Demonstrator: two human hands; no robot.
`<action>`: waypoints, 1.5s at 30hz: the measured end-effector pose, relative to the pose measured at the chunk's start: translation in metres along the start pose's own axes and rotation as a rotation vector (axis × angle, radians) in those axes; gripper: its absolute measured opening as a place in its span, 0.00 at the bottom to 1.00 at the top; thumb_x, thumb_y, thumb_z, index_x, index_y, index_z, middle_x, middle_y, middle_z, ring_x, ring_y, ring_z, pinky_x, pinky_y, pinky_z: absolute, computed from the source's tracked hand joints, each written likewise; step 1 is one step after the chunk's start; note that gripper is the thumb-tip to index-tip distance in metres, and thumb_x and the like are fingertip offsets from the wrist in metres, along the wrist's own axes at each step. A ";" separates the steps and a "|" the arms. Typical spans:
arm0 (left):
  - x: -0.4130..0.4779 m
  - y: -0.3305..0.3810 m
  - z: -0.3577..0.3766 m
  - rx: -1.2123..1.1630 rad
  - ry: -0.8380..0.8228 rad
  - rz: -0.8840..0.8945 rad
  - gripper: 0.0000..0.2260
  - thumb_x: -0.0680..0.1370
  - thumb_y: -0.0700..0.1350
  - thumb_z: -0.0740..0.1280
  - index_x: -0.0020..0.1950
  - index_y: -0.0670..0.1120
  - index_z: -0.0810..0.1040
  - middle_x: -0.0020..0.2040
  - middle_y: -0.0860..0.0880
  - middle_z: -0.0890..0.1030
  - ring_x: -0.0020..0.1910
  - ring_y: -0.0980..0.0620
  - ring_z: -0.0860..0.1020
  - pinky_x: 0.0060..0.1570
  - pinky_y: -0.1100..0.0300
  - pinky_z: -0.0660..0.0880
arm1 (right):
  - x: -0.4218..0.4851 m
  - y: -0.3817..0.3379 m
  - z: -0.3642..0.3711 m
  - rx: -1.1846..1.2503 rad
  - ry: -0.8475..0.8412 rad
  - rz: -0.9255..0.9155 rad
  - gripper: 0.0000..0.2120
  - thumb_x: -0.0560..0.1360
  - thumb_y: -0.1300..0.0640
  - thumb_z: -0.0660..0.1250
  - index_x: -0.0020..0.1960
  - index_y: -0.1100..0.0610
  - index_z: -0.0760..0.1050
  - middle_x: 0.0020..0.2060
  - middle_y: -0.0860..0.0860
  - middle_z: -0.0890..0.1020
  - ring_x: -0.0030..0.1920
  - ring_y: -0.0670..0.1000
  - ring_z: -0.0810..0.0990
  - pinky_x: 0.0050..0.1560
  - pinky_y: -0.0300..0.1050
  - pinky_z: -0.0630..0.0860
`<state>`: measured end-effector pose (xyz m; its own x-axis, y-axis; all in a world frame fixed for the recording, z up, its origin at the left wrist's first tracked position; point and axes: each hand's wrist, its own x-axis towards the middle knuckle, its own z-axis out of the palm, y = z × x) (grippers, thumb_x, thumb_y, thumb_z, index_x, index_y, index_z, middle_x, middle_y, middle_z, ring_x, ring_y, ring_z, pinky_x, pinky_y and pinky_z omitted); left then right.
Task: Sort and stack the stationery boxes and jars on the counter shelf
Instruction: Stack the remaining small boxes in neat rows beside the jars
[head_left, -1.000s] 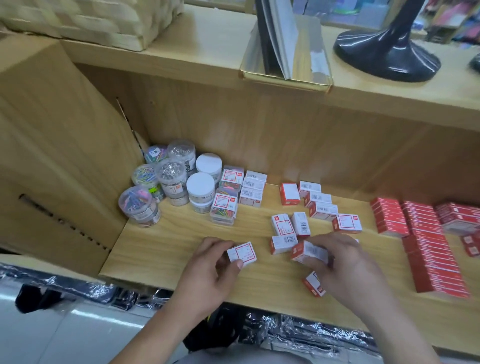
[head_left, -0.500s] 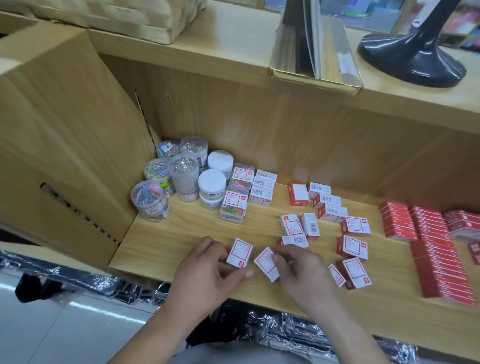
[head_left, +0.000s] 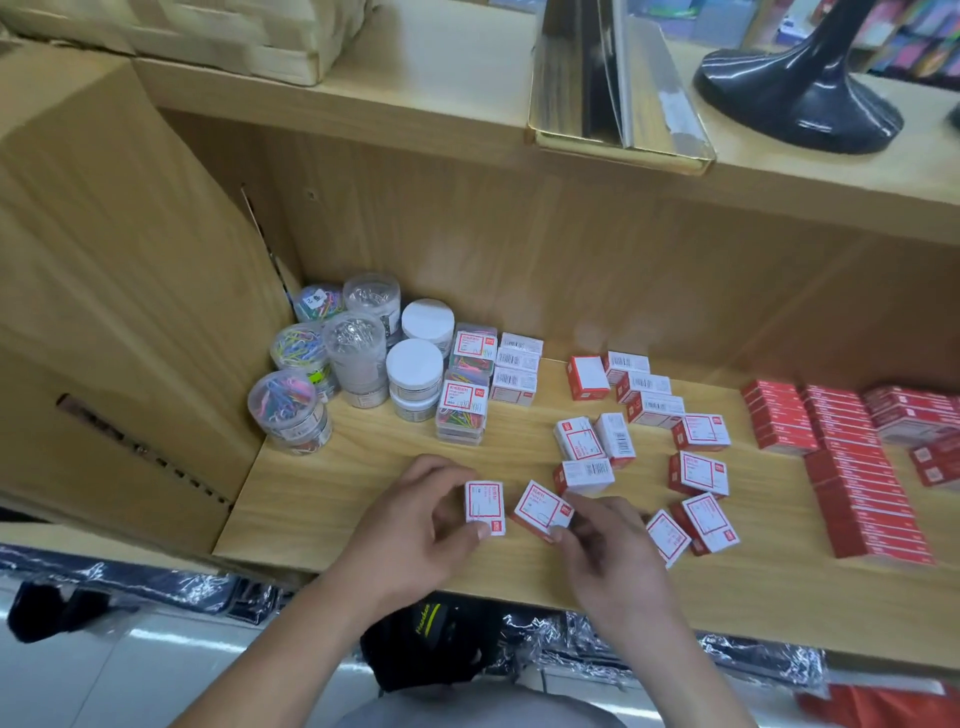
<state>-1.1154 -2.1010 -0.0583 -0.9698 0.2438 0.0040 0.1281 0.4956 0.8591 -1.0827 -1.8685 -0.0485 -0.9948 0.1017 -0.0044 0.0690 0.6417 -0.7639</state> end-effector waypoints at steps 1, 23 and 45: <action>-0.001 -0.001 -0.001 -0.024 0.011 -0.018 0.20 0.69 0.58 0.73 0.60 0.56 0.79 0.56 0.60 0.76 0.44 0.55 0.78 0.49 0.58 0.77 | -0.001 -0.001 0.002 0.007 0.026 0.005 0.16 0.72 0.58 0.75 0.59 0.50 0.81 0.48 0.42 0.77 0.43 0.45 0.81 0.48 0.54 0.81; 0.002 -0.013 -0.010 0.354 -0.001 0.180 0.23 0.75 0.56 0.70 0.70 0.57 0.75 0.47 0.59 0.73 0.48 0.54 0.76 0.48 0.55 0.77 | -0.001 -0.051 0.021 0.116 -0.226 0.073 0.36 0.68 0.65 0.77 0.71 0.46 0.68 0.55 0.42 0.78 0.54 0.37 0.79 0.55 0.29 0.74; 0.020 -0.011 -0.019 0.326 0.155 0.165 0.17 0.74 0.56 0.66 0.59 0.50 0.79 0.48 0.53 0.77 0.48 0.48 0.79 0.47 0.52 0.80 | 0.100 -0.044 0.011 -0.534 0.035 -0.119 0.25 0.68 0.44 0.76 0.63 0.44 0.77 0.49 0.47 0.83 0.55 0.54 0.78 0.52 0.47 0.75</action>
<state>-1.1400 -2.1173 -0.0582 -0.9473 0.2256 0.2275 0.3199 0.7051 0.6328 -1.1863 -1.8950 -0.0225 -0.9956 0.0243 0.0902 -0.0063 0.9460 -0.3240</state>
